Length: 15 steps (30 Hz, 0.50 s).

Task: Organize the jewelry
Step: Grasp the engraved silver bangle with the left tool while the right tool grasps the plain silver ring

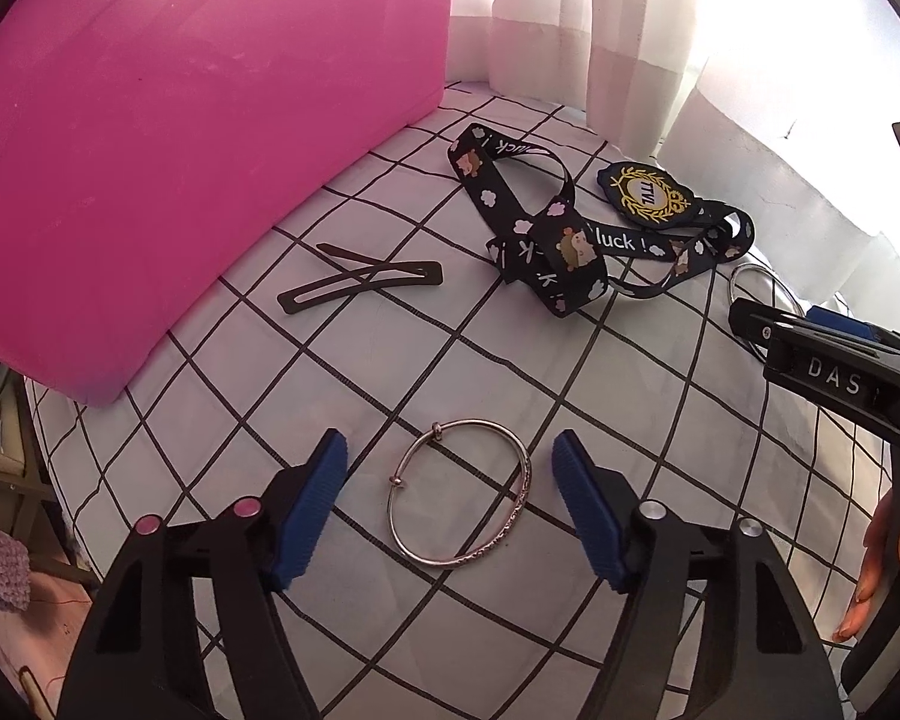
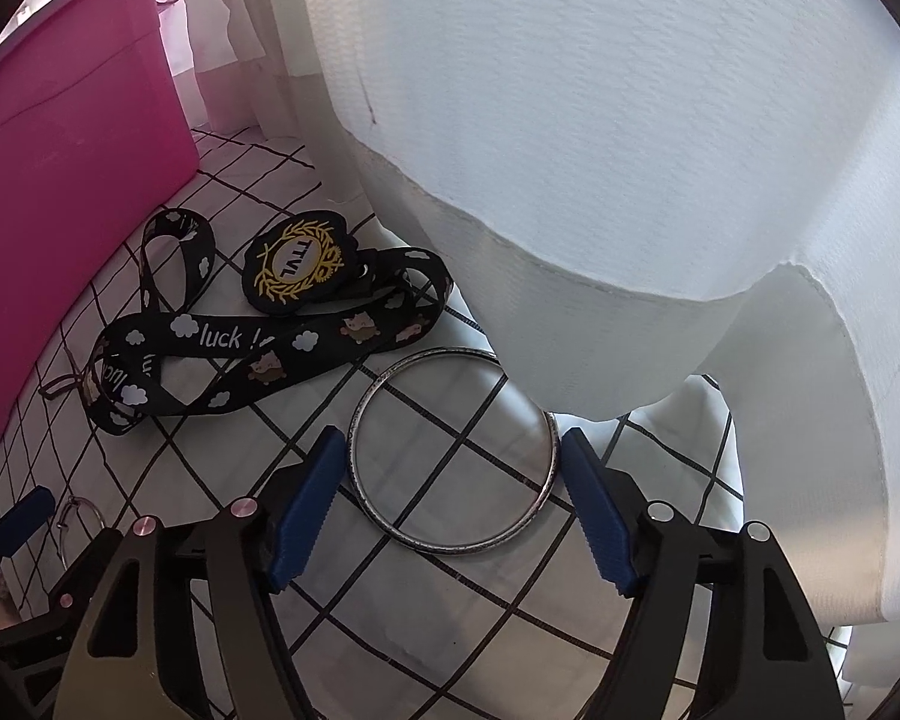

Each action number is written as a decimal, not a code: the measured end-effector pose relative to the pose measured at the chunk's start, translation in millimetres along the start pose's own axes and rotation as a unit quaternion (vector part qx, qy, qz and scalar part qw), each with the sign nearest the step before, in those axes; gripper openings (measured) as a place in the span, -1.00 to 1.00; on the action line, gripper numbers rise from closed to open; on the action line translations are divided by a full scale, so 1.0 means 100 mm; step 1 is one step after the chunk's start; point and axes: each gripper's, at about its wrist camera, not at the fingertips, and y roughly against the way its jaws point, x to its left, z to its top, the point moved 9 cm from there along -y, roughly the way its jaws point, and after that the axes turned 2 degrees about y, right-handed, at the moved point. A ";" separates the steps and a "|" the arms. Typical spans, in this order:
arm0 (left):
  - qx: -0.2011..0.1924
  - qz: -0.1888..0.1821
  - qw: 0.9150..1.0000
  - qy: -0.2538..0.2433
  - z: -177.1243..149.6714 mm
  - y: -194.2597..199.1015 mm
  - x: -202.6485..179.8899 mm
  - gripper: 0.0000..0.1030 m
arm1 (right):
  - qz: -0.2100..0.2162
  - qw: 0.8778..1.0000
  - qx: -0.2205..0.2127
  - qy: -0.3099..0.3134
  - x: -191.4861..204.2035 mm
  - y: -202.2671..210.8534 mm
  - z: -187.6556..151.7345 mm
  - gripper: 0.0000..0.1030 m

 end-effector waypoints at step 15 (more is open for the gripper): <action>-0.007 -0.004 1.000 0.004 0.03 0.12 0.06 -0.19 | 0.017 1.000 -0.015 -0.015 0.05 0.19 -0.27 0.37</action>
